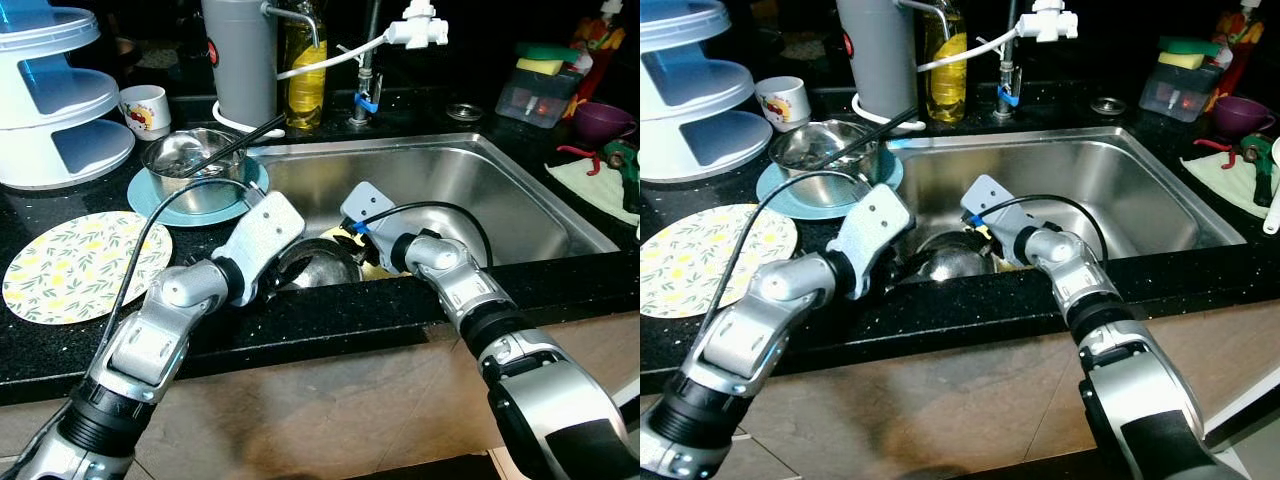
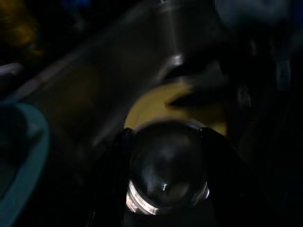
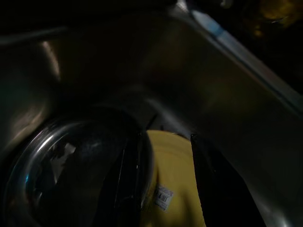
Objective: Kitchen organization
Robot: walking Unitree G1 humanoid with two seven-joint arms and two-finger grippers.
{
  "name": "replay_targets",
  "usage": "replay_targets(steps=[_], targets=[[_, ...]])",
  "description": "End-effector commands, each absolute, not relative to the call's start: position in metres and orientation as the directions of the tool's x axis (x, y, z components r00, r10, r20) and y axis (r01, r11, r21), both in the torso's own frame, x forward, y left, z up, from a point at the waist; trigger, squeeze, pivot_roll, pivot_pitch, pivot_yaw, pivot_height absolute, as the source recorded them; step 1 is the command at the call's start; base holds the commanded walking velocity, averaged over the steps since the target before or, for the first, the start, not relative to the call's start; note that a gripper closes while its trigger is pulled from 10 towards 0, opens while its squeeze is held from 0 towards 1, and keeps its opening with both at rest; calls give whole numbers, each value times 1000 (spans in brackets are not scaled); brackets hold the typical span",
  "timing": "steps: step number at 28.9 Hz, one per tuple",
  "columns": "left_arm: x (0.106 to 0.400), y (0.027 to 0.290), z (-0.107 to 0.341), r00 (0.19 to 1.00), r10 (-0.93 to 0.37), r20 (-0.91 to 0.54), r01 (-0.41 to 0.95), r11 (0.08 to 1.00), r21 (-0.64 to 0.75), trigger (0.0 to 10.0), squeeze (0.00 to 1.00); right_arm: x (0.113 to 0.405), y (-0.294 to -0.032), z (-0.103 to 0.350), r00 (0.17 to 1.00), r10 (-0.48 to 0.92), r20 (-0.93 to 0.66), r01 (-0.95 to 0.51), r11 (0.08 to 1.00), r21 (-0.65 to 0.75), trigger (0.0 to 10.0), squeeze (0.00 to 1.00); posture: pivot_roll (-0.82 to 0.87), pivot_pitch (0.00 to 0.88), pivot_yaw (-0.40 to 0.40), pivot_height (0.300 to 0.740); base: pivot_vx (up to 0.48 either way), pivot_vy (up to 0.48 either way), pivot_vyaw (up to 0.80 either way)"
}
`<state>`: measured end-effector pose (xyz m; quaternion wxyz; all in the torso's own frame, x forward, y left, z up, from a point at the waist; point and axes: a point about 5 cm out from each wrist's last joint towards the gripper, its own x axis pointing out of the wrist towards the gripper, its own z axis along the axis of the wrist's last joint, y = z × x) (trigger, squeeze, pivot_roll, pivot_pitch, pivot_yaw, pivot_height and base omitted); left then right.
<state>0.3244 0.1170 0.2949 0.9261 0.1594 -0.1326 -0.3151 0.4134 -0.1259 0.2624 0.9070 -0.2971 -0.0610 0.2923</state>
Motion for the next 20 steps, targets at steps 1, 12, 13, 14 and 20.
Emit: replay_targets(steps=[1, 12, 13, 14, 20], targets=[[320, 122, 307, 753, -625, 206, 555, 771, 311, 10000, 0, 414, -129, 274, 828, 560, -8, -470, 687, -554, 10000, 0, 33, 211, -11, 740, 0, 0, 0], [296, 247, 364, 877, -368, 309, 338, 929, 148, 10000, 0, 410, -137, 306, 812, 552, 189, -457, 804, -381, 10000, 0, 38, 211, -16, 740, 0, 0, 0], [297, 269, 365, 936, -226, 270, 191, 970, 150, 10000, 0, 409, -137, 306, 809, 555, 194, -462, 805, -373, 10000, 0, 38, 211, -16, 740, 0, 0, 0], [297, 292, 363, 972, -87, 219, 46, 981, 187, 10000, 0, 408, -136, 307, 804, 559, 200, -468, 804, -367, 10000, 0, 38, 211, -16, 740, 0, 0, 0], [287, 349, 351, 976, 195, 97, -214, 941, 263, 10000, 0, 406, -132, 305, 788, 578, 211, -497, 800, -336, 10000, 0, 48, 208, -19, 740, 0, 0, 0]])
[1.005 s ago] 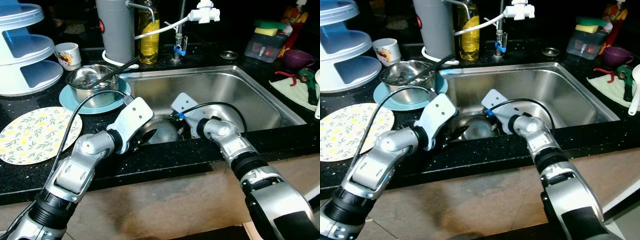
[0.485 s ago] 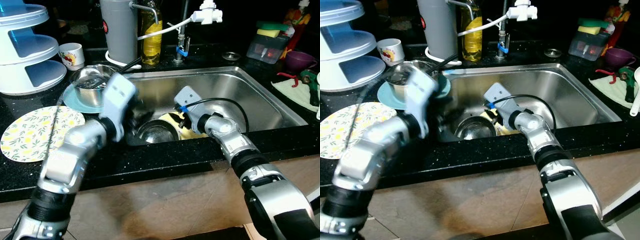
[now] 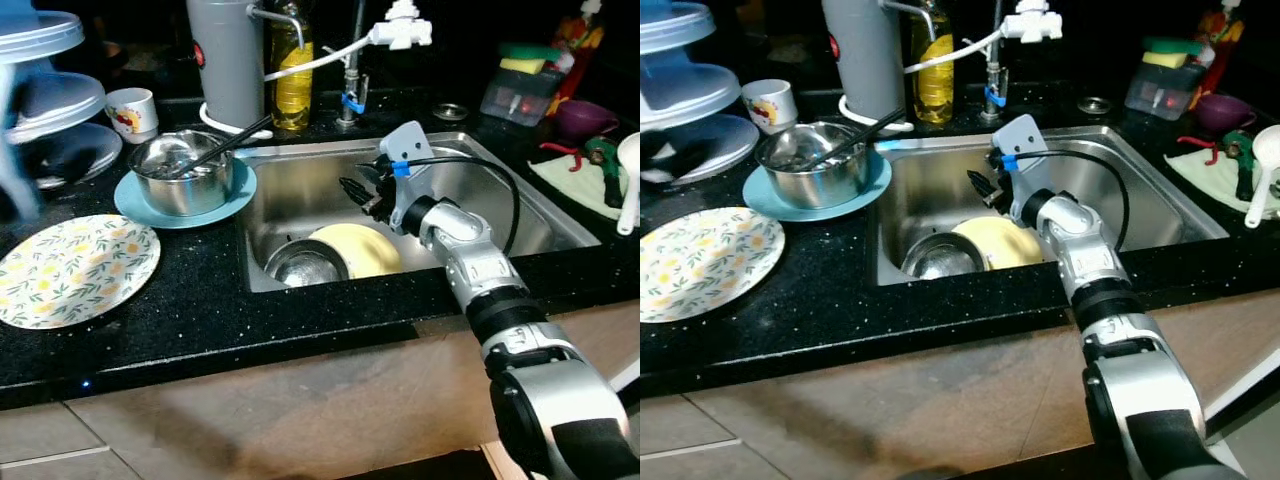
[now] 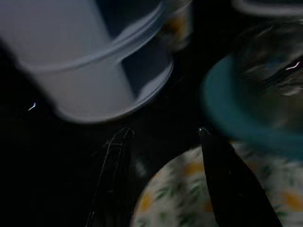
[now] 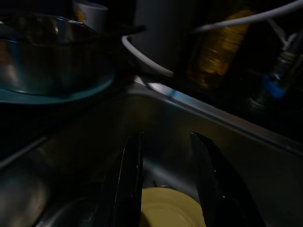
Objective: Kitchen organization
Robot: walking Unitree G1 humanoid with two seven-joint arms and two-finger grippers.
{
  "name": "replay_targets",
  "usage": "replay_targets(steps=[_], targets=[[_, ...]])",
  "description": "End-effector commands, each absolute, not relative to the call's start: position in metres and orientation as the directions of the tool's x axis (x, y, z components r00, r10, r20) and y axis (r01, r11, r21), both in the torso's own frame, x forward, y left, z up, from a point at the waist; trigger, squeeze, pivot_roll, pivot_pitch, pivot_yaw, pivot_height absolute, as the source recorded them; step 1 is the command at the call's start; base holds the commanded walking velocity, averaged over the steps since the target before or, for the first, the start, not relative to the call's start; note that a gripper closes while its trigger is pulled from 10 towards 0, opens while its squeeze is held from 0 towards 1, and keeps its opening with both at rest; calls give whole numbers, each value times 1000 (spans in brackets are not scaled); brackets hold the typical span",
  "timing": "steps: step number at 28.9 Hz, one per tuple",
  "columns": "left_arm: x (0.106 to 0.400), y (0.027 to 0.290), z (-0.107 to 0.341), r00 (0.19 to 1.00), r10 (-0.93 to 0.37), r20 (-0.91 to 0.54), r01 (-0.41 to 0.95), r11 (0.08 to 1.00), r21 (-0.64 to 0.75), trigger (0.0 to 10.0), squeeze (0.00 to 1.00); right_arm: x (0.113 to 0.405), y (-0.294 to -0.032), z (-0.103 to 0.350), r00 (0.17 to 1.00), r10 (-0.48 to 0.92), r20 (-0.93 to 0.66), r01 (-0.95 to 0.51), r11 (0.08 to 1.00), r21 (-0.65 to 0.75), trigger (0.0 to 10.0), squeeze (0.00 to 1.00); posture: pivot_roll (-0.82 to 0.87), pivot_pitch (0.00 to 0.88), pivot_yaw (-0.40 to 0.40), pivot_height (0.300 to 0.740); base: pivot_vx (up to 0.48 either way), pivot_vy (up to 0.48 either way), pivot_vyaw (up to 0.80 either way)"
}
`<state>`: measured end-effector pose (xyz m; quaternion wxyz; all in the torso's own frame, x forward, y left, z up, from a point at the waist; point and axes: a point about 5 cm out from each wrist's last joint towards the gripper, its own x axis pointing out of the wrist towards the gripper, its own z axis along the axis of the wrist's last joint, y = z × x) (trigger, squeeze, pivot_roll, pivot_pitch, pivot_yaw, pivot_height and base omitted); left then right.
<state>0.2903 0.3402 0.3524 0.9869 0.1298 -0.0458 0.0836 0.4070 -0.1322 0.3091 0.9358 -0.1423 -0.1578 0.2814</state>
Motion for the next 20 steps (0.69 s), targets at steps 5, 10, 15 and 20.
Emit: replay_targets(steps=[5, 10, 15, 20], targets=[[280, 377, 333, 955, 296, 30, -297, 944, 139, 10000, 612, 403, -129, 302, 777, 594, 208, -520, 792, -321, 10000, 0, 50, 197, -19, 740, 0, 0, 0], [281, 391, 312, 948, 314, -53, -315, 949, -10, 10000, 1000, 400, -129, 300, 771, 602, 206, -530, 787, -316, 10000, 0, 49, 193, -18, 740, 0, 0, 0], [284, 391, 293, 951, 286, -116, -293, 955, -48, 10000, 1000, 398, -128, 299, 768, 608, 203, -536, 783, -316, 10000, 0, 50, 190, -18, 740, 0, 0, 0], [288, 388, 271, 963, 215, -165, -243, 954, -174, 10000, 1000, 394, -123, 299, 751, 627, 206, -555, 769, -318, 10000, 0, 50, 186, -20, 740, 0, 0, 0]])
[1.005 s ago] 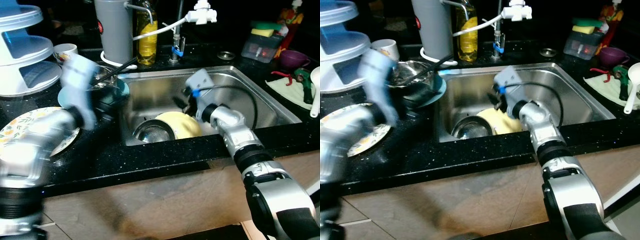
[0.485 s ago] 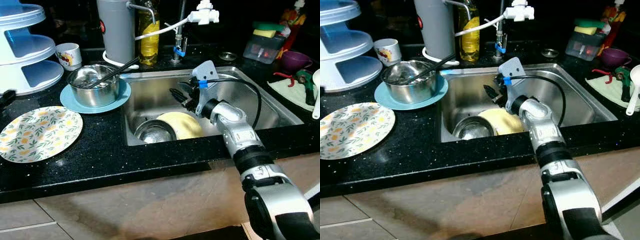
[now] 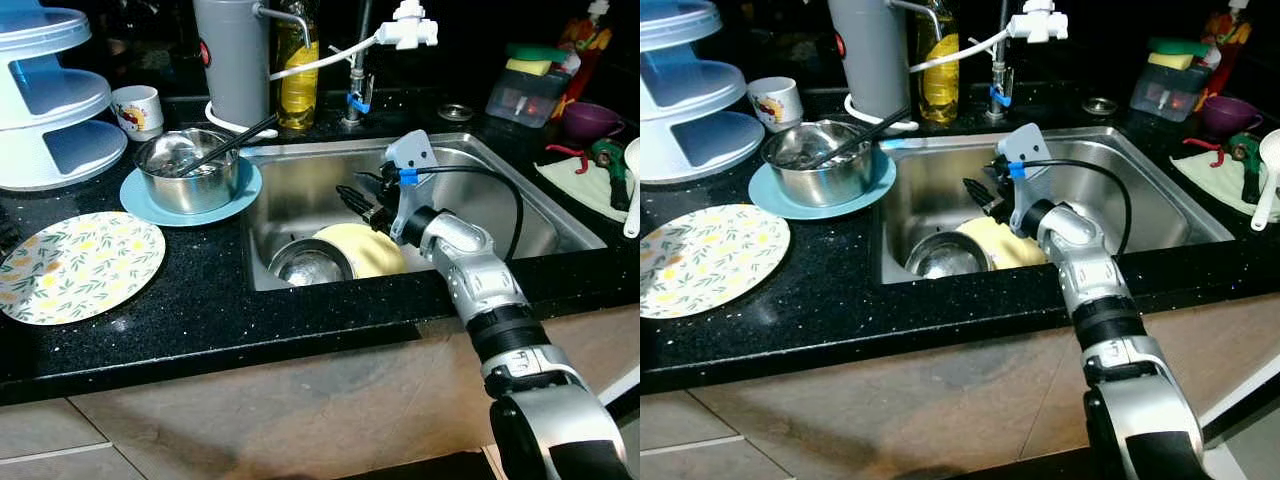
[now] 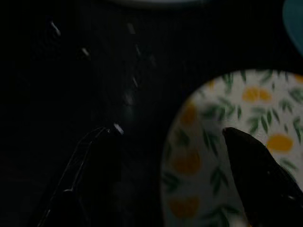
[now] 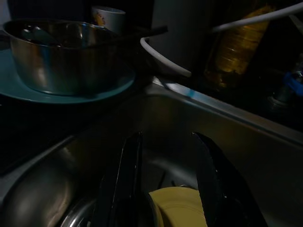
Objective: Kitchen organization
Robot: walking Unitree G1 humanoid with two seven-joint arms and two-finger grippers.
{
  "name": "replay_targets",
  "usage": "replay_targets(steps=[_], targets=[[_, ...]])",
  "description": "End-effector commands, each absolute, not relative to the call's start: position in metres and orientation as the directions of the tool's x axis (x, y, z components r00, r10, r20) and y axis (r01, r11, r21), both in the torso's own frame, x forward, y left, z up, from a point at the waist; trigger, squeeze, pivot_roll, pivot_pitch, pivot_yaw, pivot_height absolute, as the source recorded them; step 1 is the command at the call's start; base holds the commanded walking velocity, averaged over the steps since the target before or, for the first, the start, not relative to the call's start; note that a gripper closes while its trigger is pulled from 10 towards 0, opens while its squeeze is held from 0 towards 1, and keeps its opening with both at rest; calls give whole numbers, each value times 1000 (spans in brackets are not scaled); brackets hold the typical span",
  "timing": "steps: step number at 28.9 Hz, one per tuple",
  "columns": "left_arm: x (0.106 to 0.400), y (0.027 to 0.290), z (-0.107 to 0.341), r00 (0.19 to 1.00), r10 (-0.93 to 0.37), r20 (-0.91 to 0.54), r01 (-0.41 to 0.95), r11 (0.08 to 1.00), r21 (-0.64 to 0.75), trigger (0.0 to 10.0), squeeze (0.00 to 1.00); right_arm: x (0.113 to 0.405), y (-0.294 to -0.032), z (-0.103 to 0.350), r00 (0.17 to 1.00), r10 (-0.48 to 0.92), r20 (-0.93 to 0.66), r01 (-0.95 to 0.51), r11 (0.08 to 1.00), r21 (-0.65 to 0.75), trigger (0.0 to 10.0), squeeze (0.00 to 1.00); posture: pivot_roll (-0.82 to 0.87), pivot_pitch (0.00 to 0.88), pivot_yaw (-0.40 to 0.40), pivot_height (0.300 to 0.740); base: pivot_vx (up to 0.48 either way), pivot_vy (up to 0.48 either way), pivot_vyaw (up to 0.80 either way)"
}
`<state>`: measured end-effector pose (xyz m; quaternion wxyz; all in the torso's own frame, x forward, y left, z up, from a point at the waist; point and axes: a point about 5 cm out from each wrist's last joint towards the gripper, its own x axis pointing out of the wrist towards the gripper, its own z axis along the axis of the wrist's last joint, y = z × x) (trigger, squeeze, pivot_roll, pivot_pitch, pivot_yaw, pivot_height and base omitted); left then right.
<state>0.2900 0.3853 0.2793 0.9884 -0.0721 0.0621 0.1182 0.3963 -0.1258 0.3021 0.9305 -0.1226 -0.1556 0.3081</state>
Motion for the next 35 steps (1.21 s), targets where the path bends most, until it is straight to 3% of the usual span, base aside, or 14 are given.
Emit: replay_targets(steps=[1, 3, 14, 19, 20, 21, 22, 23, 24, 35], targets=[[288, 388, 271, 963, 215, -165, -243, 954, -174, 10000, 1000, 394, -123, 299, 751, 627, 206, -555, 769, -318, 10000, 0, 50, 186, -20, 740, 0, 0, 0], [287, 387, 262, 962, 185, -201, -228, 949, -219, 10000, 0, 393, -122, 299, 746, 634, 206, -561, 764, -318, 10000, 0, 46, 187, -18, 740, 0, 0, 0], [283, 386, 237, 951, 120, -284, -216, 918, -334, 10000, 0, 390, -119, 299, 736, 645, 206, -584, 759, -289, 10000, 0, 50, 192, -21, 740, 0, 0, 0], [282, 378, 238, 959, 56, -277, -146, 938, -315, 10000, 0, 388, -116, 300, 716, 666, 212, -643, 746, -172, 10000, 0, 46, 193, -20, 740, 0, 0, 0], [281, 375, 239, 959, 30, -281, -121, 943, -311, 4745, 0, 388, -115, 300, 709, 673, 209, -660, 738, -138, 10000, 0, 46, 193, -20, 740, 0, 0, 0], [281, 375, 239, 959, 30, -281, -121, 943, -311, 4745, 0, 388, -115, 300, 709, 673, 209, -660, 738, -138, 10000, 0, 46, 193, -20, 740, 0, 0, 0], [280, 374, 239, 958, 12, -285, -103, 945, -309, 3176, 0, 387, -115, 300, 705, 678, 208, -669, 733, -121, 10000, 0, 47, 194, -20, 740, 0, 0, 0], [279, 373, 238, 957, 4, -291, -98, 946, -308, 471, 0, 387, -115, 299, 704, 681, 204, -674, 730, -114, 10000, 0, 47, 194, -20, 740, 0, 0, 0], [278, 373, 237, 954, 2, -298, -98, 946, -308, 0, 0, 387, -114, 298, 704, 682, 201, -674, 730, -113, 10000, 0, 47, 194, -20, 740, 0, 0, 0], [273, 379, 229, 950, 35, -311, -141, 935, -326, 0, 0, 384, -111, 300, 698, 691, 189, -686, 721, -97, 10000, 0, 46, 197, -21, 740, 0, 0, 0]])
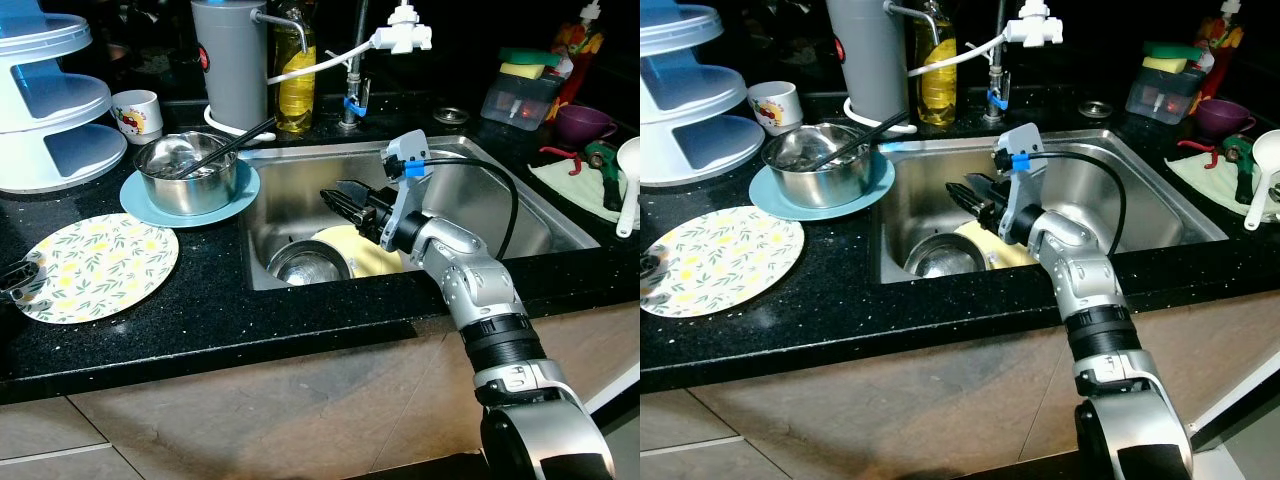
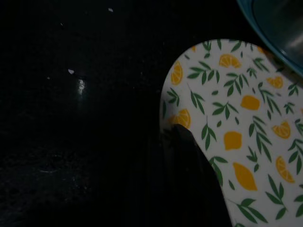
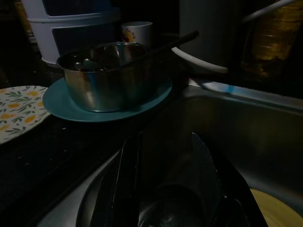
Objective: Kitchen organization
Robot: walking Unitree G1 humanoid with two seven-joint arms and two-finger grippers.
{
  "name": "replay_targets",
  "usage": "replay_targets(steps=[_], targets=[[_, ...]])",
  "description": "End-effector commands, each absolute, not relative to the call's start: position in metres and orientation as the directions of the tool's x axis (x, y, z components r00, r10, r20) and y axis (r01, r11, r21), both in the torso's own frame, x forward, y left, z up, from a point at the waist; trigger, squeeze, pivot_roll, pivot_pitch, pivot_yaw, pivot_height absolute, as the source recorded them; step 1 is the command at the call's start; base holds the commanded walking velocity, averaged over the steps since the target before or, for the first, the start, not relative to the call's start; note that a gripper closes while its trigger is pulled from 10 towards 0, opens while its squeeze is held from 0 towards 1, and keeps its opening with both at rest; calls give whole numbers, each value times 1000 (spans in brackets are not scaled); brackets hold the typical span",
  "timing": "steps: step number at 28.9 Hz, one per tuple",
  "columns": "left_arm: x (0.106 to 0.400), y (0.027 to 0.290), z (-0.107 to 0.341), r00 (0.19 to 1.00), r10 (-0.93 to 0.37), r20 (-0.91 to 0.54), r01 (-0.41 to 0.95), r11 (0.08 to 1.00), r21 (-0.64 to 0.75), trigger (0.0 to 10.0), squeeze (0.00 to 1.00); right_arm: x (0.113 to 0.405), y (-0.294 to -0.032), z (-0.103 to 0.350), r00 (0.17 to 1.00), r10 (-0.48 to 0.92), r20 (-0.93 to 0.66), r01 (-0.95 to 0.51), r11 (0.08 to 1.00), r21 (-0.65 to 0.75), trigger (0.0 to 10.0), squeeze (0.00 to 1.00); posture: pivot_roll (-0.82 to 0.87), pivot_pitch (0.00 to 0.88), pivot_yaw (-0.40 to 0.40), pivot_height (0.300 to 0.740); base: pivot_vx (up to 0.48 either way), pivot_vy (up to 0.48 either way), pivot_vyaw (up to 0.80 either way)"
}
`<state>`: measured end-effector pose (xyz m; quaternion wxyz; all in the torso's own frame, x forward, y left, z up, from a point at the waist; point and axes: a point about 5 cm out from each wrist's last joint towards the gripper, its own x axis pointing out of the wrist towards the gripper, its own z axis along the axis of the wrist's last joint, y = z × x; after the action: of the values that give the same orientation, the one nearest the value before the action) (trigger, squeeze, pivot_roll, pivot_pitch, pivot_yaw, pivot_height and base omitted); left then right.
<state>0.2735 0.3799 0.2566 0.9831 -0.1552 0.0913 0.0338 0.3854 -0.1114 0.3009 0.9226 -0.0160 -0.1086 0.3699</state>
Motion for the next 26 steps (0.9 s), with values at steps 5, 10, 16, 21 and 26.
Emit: replay_targets(steps=[5, 10, 16, 21, 26], targets=[[272, 384, 232, 951, 69, -300, -168, 933, -317, 0, 0, 384, -112, 301, 699, 689, 191, -686, 722, -92, 10000, 0, 45, 200, -21, 740, 0, 0, 0], [267, 385, 242, 962, 60, -267, -139, 948, -288, 0, 0, 384, -112, 303, 700, 686, 197, -686, 723, -82, 10000, 0, 45, 200, -21, 740, 0, 0, 0], [261, 371, 269, 982, -147, -120, 101, 941, -322, 0, 0, 383, -112, 308, 699, 683, 212, -688, 723, -65, 10000, 0, 45, 200, -21, 740, 0, 0, 0], [255, 363, 270, 959, -223, -173, 173, 949, -263, 0, 0, 383, -112, 310, 698, 682, 216, -689, 723, -56, 10000, 0, 49, 207, -19, 740, 0, 0, 0], [255, 358, 268, 950, -248, -190, 196, 946, -258, 0, 0, 383, -112, 310, 698, 683, 217, -690, 722, -53, 10000, 0, 49, 207, -19, 740, 0, 0, 0]])
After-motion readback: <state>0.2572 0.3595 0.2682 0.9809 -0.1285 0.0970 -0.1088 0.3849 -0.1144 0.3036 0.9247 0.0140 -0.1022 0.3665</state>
